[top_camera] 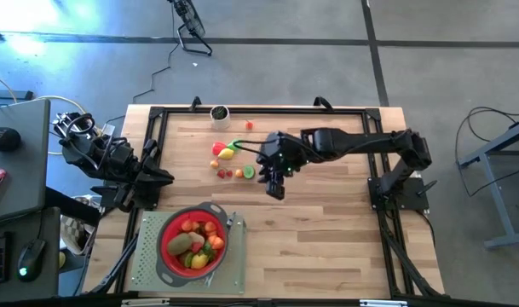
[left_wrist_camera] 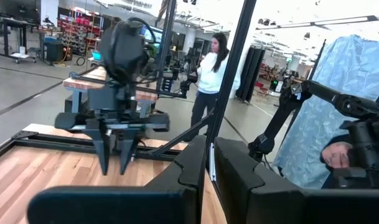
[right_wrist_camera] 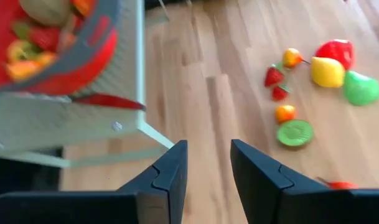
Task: Pick & Place Fruit
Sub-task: Put the pear into the red strainer bowl on the shelf
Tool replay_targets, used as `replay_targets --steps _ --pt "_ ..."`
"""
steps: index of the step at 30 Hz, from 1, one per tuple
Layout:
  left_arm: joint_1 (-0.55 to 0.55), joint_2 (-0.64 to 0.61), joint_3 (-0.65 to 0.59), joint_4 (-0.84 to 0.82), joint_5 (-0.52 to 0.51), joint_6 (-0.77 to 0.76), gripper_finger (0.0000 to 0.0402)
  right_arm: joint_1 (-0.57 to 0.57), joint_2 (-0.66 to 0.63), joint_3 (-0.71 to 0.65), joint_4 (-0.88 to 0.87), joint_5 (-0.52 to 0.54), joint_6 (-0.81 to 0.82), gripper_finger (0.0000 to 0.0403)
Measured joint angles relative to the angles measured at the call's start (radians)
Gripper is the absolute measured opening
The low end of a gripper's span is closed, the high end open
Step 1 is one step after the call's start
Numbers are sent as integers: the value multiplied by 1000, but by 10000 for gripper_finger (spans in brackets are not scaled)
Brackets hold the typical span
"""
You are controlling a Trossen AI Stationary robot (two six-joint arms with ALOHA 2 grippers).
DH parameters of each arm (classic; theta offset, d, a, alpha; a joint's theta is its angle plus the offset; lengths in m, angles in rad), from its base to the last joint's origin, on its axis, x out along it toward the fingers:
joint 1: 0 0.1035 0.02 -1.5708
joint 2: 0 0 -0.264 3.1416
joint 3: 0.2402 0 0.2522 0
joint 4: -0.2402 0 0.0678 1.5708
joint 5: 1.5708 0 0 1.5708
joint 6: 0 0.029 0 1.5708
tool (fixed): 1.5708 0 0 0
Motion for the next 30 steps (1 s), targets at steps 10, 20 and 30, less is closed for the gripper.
replay_targets --steps 10,20,30 --pt "0 0 0 -10 0 21 30 -112 0 0 -118 1 -171 111" --pt "0 0 0 -25 -8 22 30 -204 23 -15 -103 52 -298 111" --pt "0 0 0 -30 -9 22 30 -268 64 -101 -96 68 -362 111"
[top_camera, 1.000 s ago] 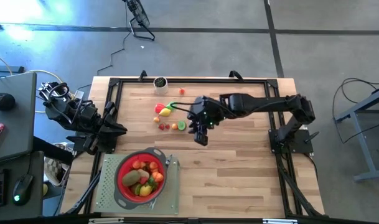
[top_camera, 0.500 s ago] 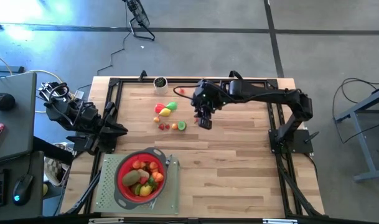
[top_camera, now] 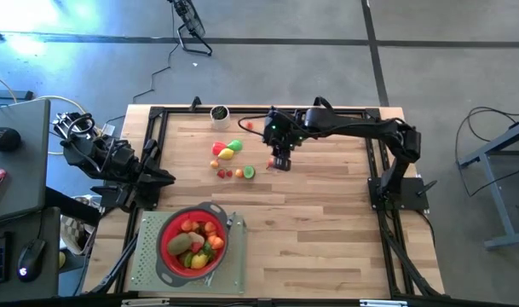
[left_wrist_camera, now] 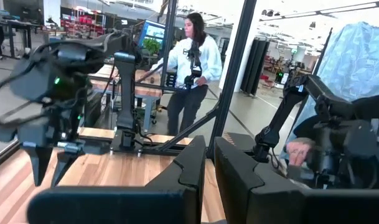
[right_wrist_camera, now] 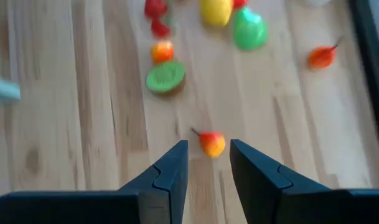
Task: Pick & Place Fruit
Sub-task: Put the pear into the red strainer bowl on the shelf
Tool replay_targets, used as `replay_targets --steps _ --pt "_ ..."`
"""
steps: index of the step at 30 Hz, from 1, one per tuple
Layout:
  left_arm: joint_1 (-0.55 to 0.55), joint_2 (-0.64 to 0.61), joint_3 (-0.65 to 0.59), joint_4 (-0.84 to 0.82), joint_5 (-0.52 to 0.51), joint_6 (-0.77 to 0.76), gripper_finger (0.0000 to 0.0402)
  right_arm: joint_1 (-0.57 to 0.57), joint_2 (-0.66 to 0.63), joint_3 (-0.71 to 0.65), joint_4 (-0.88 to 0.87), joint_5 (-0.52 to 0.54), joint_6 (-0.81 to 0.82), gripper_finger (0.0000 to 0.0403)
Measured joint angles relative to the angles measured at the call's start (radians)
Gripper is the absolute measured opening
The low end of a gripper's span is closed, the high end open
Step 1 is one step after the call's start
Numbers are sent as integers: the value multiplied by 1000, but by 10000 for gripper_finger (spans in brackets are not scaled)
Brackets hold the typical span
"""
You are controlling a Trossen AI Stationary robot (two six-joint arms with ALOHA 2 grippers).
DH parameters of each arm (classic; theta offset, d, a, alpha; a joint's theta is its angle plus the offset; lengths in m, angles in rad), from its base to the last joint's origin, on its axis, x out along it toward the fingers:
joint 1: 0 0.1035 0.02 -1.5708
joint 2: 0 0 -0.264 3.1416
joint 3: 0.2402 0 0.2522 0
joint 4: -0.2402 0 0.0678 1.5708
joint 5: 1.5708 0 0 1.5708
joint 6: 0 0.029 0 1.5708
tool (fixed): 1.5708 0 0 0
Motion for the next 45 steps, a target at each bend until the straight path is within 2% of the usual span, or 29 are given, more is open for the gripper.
replay_targets --steps 6,15,19,29,38,45 --pt "0 0 0 0 -33 0 30 -11 13 -64 14 -35 -97 124" --pt "0 0 0 -2 -56 0 30 13 87 -85 93 -43 -125 250" --pt "0 0 0 -4 -55 0 30 10 145 -85 95 -88 -126 279" --pt "0 0 0 -23 -55 0 30 -11 245 -85 136 -26 -172 275" --pt "0 0 0 -27 -55 -1 30 -63 248 -85 136 -62 -173 276" --pt "0 0 0 -31 -55 -1 30 -68 300 -85 157 -76 -180 267"
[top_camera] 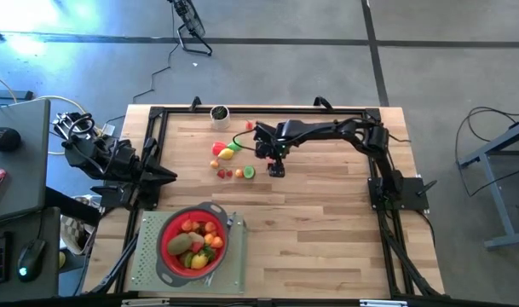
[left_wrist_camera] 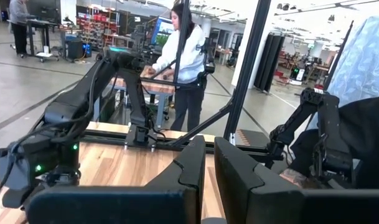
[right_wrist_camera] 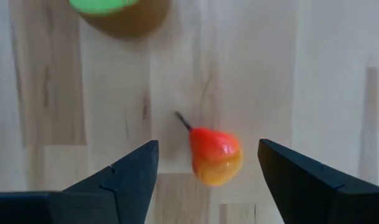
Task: Pick & Place Fruit
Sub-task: Put the pear into the red strainer bowl on the shelf
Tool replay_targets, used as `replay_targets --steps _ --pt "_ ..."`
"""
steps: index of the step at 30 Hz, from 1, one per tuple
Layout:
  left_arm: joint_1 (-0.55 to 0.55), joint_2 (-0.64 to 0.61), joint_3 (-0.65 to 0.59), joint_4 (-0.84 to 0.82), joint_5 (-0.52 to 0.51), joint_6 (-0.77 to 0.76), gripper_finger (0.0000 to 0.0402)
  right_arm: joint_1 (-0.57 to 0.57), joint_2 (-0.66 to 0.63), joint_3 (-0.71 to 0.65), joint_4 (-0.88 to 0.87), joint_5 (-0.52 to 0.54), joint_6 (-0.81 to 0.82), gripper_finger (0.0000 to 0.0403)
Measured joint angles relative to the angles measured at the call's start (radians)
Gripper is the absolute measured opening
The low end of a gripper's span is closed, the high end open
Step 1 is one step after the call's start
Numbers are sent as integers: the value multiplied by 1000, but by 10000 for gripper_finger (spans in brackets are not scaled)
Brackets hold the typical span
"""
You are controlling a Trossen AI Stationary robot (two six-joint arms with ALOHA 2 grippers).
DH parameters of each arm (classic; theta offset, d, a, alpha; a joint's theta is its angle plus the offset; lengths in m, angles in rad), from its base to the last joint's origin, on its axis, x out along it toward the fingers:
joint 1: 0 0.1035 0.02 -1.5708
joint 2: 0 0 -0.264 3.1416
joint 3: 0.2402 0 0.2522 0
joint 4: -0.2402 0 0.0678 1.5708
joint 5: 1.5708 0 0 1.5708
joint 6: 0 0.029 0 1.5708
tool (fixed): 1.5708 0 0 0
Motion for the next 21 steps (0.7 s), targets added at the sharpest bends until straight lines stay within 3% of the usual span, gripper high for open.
replay_targets --steps 21 --pt "0 0 0 -16 -13 -3 30 -5 41 0 -3 8 -21 241"
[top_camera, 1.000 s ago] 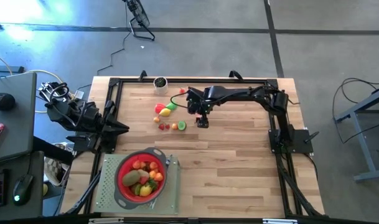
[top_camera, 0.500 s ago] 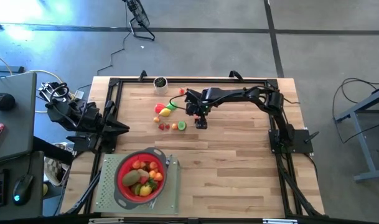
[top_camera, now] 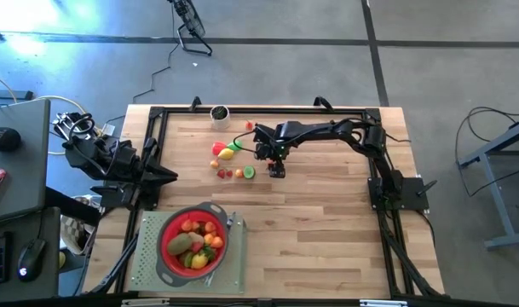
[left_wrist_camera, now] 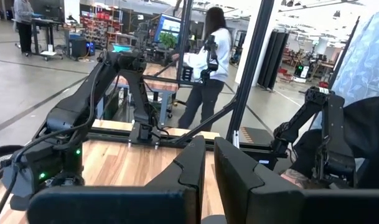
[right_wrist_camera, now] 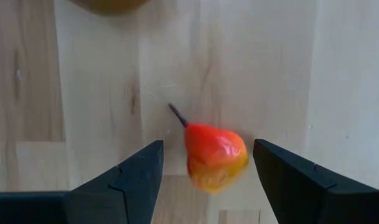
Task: Pick & Place Fruit
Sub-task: Put the pear into the red strainer bowl on the shelf
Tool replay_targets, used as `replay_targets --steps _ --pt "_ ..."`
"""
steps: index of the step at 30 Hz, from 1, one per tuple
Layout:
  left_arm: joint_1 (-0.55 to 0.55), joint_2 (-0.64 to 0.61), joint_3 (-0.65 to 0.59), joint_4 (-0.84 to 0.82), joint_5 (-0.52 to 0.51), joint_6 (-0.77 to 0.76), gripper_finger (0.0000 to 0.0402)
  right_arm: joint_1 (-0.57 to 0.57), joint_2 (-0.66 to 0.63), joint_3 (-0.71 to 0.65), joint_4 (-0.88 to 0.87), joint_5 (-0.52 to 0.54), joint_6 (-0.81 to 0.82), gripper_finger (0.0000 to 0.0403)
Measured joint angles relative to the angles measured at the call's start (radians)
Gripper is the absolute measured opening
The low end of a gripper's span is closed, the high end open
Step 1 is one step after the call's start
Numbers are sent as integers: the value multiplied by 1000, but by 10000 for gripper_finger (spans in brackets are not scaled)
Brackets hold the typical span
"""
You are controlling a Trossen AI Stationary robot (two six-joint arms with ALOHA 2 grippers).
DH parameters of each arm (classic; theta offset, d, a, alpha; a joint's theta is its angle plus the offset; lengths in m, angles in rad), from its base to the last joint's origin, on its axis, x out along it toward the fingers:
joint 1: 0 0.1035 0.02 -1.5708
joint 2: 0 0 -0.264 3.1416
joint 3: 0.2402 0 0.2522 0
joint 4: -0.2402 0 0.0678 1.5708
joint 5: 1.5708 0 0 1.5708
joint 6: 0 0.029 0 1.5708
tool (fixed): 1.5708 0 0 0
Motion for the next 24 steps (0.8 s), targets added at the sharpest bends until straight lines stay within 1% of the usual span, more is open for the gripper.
replay_targets --steps 8,19,24 --pt "0 0 0 0 -1 0 30 0 -2 0 5 0 1 217" --pt "0 0 0 1 -2 0 30 0 -2 0 8 0 3 148" --pt "0 0 0 1 -2 0 30 0 -5 0 8 0 3 129"
